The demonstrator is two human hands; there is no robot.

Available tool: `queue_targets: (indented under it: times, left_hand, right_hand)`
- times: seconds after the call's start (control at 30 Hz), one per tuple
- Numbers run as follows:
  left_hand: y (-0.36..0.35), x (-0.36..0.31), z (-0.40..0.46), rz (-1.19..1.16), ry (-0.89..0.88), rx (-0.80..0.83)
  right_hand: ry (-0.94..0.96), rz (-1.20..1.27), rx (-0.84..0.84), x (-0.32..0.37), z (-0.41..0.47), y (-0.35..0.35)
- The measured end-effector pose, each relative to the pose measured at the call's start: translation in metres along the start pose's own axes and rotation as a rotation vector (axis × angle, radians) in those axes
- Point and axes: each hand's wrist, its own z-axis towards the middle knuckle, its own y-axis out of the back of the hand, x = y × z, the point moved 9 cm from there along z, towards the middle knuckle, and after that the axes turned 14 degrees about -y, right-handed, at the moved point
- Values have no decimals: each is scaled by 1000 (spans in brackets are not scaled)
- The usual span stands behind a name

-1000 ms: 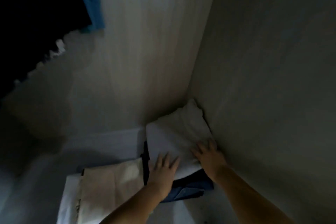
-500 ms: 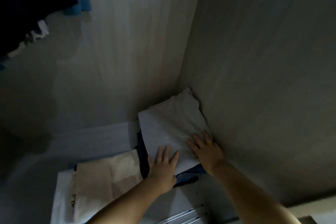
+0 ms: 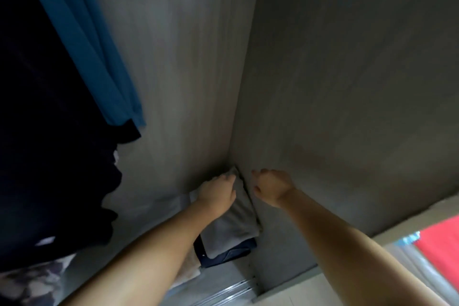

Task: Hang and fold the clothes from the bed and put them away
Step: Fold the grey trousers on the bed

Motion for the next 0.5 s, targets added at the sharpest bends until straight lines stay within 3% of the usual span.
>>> queue_targets:
  times: [0.23, 0.5]
  left_hand:
    - [172, -54, -33, -4, -21, -150]
    - [227, -122, -91, 27, -88, -182]
  right_hand:
    - [-120, 127, -79, -41, -65, 145]
    - [-181, 179, -161, -51, -157, 185]
